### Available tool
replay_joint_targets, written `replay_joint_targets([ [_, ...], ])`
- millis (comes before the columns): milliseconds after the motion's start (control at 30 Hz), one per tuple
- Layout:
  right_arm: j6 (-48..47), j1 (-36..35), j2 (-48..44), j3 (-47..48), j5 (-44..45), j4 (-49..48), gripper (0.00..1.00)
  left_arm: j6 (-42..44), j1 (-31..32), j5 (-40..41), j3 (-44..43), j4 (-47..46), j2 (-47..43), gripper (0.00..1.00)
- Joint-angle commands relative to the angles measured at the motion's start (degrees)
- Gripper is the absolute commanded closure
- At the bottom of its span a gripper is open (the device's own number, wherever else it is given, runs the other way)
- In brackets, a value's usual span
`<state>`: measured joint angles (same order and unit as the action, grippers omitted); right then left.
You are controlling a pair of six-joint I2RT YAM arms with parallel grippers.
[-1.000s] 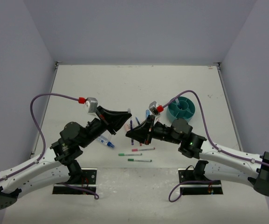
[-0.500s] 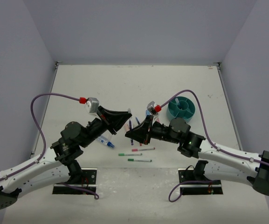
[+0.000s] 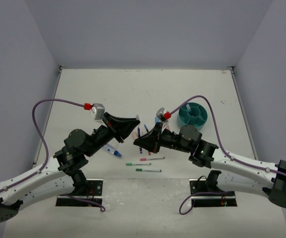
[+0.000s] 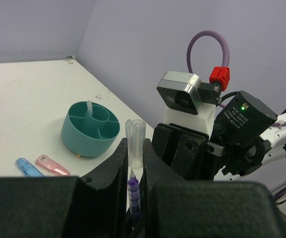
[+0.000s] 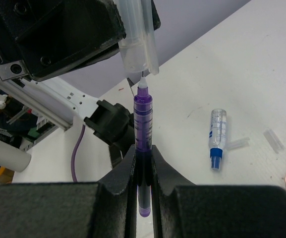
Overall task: Sort the stationery into containers
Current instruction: Close the pen cap on the pen.
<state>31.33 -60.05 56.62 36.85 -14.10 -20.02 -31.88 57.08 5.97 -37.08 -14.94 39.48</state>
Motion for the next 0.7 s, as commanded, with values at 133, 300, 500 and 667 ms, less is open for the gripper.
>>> replay_joint_targets([
  [133, -2.0, -0.3, -1.2, 3.4, 2.5, 1.0, 1.00, 1.4, 0.1, -0.5, -1.8, -1.2, 0.3, 1.00],
  [300, -2.6, -0.3, -1.6, 4.0, 3.2, 1.9, 1.00, 1.6, 0.1, -0.3, -1.4, -1.2, 0.5, 1.00],
  [500, -2.9, -0.2, -2.0, 4.5, 3.8, 2.4, 1.00, 2.5, 0.1, 0.2, -0.9, -1.2, 0.5, 1.00],
  [667, -3.0, -0.2, -2.2, 4.8, 3.8, 2.7, 1.00, 2.8, 0.1, 0.7, -0.8, -0.9, 0.3, 1.00],
])
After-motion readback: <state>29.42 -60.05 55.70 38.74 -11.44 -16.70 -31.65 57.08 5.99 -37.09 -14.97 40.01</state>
